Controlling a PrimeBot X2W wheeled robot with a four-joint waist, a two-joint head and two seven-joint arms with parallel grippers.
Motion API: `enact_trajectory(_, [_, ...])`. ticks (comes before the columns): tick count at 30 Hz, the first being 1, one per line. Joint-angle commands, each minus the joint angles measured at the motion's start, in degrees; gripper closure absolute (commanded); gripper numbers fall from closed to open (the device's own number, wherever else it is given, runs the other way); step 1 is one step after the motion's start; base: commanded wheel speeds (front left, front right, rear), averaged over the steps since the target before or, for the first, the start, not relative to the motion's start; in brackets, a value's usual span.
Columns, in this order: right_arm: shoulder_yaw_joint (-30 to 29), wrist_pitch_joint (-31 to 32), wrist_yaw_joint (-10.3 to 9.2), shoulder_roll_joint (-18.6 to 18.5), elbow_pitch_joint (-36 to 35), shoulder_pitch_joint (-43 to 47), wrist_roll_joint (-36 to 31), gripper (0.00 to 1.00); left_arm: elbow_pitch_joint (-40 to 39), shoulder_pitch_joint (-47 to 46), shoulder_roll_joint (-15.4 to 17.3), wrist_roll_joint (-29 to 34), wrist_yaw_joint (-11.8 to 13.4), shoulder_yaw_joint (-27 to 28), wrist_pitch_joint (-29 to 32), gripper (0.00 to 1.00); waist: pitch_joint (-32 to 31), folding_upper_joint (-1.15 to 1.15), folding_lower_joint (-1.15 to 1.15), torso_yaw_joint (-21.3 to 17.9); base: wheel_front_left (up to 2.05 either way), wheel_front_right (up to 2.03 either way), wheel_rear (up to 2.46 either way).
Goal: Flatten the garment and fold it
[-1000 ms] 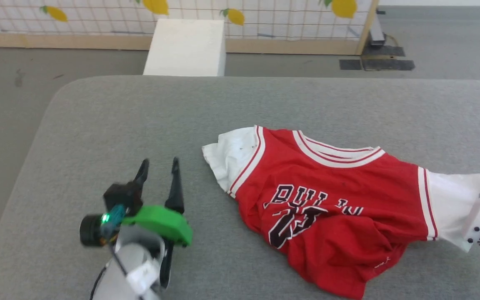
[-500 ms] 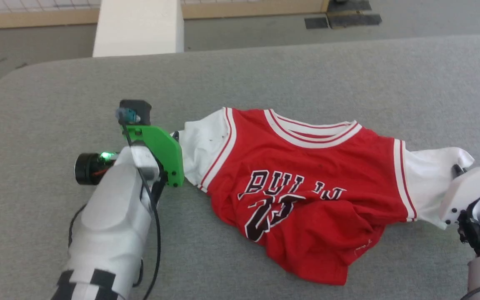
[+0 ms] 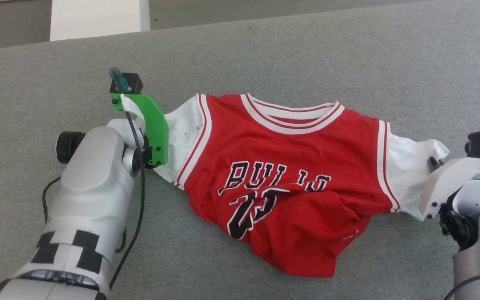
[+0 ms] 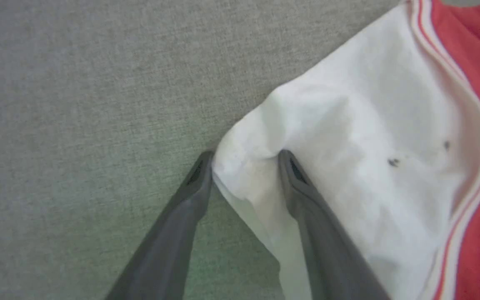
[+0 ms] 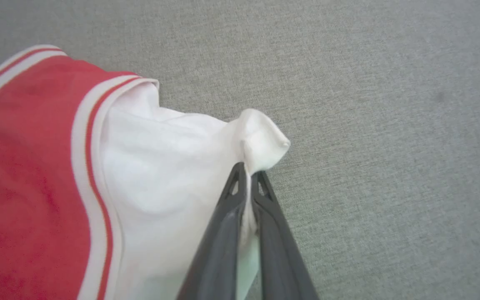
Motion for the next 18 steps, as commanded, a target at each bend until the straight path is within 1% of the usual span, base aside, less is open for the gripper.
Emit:
enact_trajectory(1, [0.6, 0.5, -0.08, 0.1, -0.4, -1.0, 0.3, 1.0, 1.8, 1.5, -0.7, -0.3, -1.3, -0.8, 1.8, 1.0, 0.4, 0.0, 0.0, -0.4, 0.0, 0.0, 0.0])
enact_trajectory(4, [2.8, 1.9, -0.08, -0.1, -0.7, -2.2, -0.1, 1.0, 1.6, 1.1, 0.0, -1.0, -3.3, -1.8, 3.5, 1.0, 0.9, 0.0, 0.0, -0.6, 0.0, 0.0, 0.0])
enact_trajectory(6, [4.5, 2.7, -0.08, -0.9, -1.1, -3.4, -0.3, 1.0, 0.6, 0.3, 0.9, -1.3, -4.1, -2.6, 4.0, 1.0, 1.3, 0.0, 0.0, -0.6, 0.0, 0.0, 0.0])
enact_trajectory(10, [9.0, 5.0, -0.08, -4.7, -2.3, -8.4, 0.1, 1.0, -4.5, -2.5, 3.6, -2.8, -4.8, -5.3, 4.0, 1.0, 2.4, 0.0, 0.0, 0.2, 0.0, 0.0, 0.0])
enact_trajectory(12, [10.7, 5.8, -0.08, -7.1, -2.8, -11.6, 0.1, 1.0, -9.4, -4.2, 5.6, -3.7, -4.8, -8.6, 1.9, 1.0, 3.3, 0.0, 0.0, 0.9, 0.0, 0.0, 0.0])
enact_trajectory(14, [12.3, 6.6, -0.08, -9.1, -3.0, -15.1, 0.0, 1.0, -13.7, -6.1, 8.3, -4.5, -4.8, -10.7, -0.8, 1.0, 4.1, 0.0, 0.0, 1.6, 0.0, 0.0, 0.0])
enact_trajectory(15, [13.2, 6.9, -0.08, -10.1, -3.0, -17.2, -0.3, 1.0, -15.7, -7.3, 9.9, -4.6, -4.8, -11.4, -2.3, 1.0, 4.5, 0.0, 0.0, 1.9, 0.0, 0.0, 0.0])
enact_trajectory(18, [15.1, 7.3, -0.08, -12.1, -2.1, -23.2, -1.2, 1.0, -19.1, -10.6, 13.1, -4.0, -4.8, -11.2, -6.0, 1.0, 6.0, 0.0, 0.0, 2.5, 0.0, 0.0, 0.0])
